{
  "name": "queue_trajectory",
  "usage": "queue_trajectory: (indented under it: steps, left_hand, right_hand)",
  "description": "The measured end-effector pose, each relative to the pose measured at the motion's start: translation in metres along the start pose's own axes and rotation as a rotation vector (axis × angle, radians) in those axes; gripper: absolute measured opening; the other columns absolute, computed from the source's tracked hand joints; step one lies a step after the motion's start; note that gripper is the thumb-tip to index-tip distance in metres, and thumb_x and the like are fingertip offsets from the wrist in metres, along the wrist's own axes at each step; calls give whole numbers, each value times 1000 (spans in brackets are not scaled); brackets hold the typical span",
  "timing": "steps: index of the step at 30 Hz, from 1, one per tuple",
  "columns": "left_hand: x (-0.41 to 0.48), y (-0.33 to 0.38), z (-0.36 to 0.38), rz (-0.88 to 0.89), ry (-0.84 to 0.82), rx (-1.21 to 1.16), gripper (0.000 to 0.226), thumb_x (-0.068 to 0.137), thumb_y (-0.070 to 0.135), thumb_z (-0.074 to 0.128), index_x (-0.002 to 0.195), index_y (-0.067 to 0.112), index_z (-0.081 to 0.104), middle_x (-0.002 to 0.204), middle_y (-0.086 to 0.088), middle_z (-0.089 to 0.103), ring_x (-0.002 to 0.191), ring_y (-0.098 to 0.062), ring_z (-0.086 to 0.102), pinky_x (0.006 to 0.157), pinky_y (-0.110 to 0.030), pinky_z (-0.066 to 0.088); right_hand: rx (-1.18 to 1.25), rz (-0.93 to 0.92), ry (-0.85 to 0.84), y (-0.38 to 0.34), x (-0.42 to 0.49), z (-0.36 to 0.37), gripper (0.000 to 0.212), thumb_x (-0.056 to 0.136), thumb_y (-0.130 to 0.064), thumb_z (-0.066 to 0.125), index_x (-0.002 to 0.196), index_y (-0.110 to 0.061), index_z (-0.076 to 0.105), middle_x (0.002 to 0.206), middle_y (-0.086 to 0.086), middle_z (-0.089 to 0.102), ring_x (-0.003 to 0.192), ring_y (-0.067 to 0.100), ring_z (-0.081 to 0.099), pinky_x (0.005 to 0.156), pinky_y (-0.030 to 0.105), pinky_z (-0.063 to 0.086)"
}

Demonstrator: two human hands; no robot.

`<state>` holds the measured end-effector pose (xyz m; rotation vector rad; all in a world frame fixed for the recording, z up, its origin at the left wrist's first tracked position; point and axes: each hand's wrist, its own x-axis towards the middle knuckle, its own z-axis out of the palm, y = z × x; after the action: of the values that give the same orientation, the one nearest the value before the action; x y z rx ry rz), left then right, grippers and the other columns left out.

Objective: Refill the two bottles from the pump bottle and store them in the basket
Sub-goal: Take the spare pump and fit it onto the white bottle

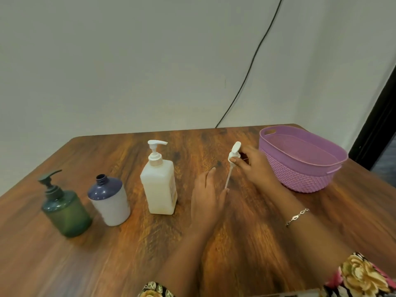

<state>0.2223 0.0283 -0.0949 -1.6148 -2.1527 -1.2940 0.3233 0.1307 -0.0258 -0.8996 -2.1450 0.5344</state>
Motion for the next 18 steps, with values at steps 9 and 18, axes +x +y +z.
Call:
queue_trajectory:
  steps: [9, 18]
  left_hand:
    - [-40, -22, -36, -119, 454, -1, 30, 84, 33, 53, 111, 20, 51, 114, -3, 48, 108, -16, 41, 86, -39, 45]
    - [-44, -71, -84, -297, 541, 14, 54, 85, 39, 44, 133, 17, 35, 142, -11, 36, 133, -25, 28, 107, -39, 25]
  right_hand:
    - [178, -57, -24, -58, -31, 3, 23, 88, -22, 61, 109, -15, 63, 99, -2, 65, 91, 16, 63, 82, 43, 54]
    - [276, -193, -64, -129, -42, 39, 11, 87, -15, 62, 98, -12, 64, 86, -7, 63, 78, 3, 58, 66, 8, 43]
